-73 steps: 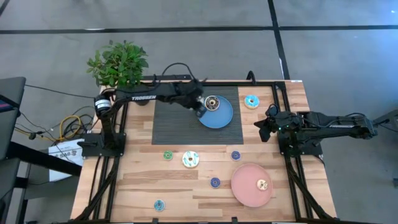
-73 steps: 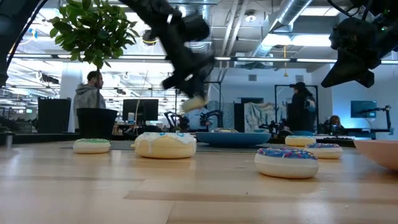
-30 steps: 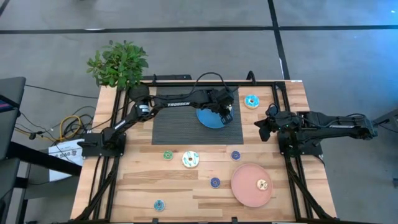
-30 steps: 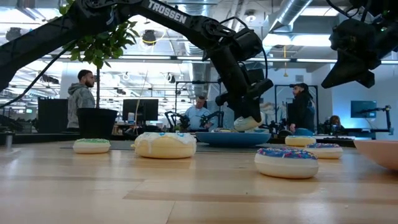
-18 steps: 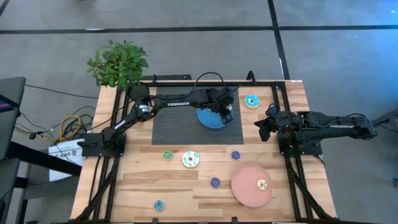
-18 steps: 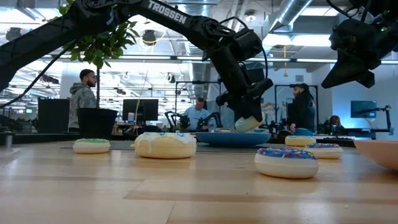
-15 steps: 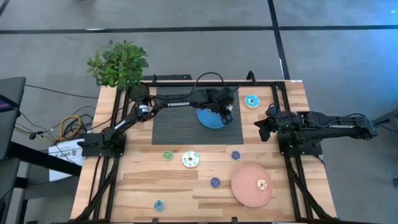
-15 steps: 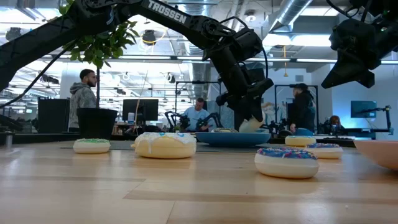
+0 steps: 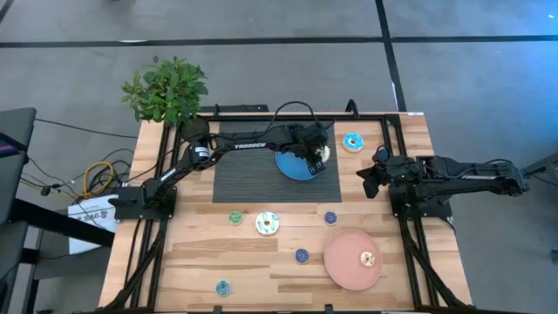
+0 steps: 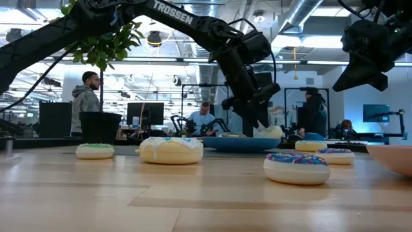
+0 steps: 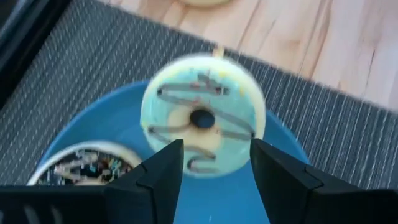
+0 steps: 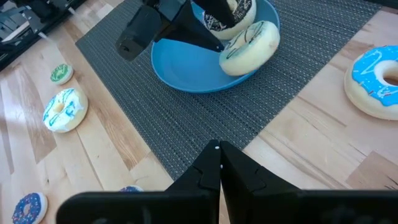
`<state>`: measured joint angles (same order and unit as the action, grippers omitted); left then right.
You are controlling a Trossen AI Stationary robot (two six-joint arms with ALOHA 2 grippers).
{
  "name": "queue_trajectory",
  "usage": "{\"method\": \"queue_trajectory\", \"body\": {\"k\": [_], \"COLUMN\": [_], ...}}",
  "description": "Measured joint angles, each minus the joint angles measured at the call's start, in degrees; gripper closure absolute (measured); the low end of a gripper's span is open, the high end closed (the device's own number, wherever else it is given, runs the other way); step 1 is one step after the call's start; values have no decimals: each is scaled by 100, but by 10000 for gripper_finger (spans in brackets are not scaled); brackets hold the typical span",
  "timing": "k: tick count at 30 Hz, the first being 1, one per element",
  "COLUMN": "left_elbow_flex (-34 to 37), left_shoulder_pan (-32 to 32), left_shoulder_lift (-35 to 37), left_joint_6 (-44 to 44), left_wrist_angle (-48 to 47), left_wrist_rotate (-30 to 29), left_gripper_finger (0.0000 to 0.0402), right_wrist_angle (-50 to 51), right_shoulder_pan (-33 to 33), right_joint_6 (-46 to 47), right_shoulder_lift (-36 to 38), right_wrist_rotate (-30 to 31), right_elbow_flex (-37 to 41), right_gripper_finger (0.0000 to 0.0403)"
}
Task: Pick & Place donuts
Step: Put the top small dark blue donut on the pink plate
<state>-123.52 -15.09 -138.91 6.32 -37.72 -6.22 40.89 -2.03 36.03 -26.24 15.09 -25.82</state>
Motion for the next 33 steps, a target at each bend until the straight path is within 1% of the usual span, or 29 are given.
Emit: {"method": "queue_trajectory", "body": {"k": [3,8,13,18,20,22,24,26,27,28,30,33], "left_elbow_flex": [0,-1,-381,-1090,-1146,-952,-677,-302,-101,138,671,1718], "left_shoulder_pan": [0,0,-2,0,28,61,117,190,248,310,480,724], "left_shoulder_lift": [0,0,15,42,105,226,342,494,597,744,1079,1705], "left_joint_6": [-23,62,53,-75,-149,-370,-418,-373,-309,-233,-11,317], "left_wrist_angle": [-139,-5,-214,-1408,-1794,-2222,-2543,-2532,-2473,-2348,-1900,-1115], "left_wrist_rotate": [0,0,1,144,370,714,893,1060,1108,1103,906,806], "left_gripper_finger": [223,223,223,225,238,269,318,374,387,390,392,400], "right_wrist_angle": [1,1,-1,-10,-21,-37,-71,-67,-66,-65,-65,-67], "right_shoulder_pan": [1,1,1,-1,1,-1,-1,0,0,1,1,1], "right_joint_6": [0,0,2,4,3,4,4,4,3,4,2,2], "right_shoulder_lift": [0,0,0,0,0,0,0,2,2,2,2,2], "right_wrist_rotate": [0,0,-2,-2,-3,-4,-4,-11,-15,-17,-17,-17], "right_elbow_flex": [2,2,2,2,2,2,2,2,2,2,2,2], "right_gripper_finger": [402,402,402,402,402,402,402,402,402,402,402,402]}}
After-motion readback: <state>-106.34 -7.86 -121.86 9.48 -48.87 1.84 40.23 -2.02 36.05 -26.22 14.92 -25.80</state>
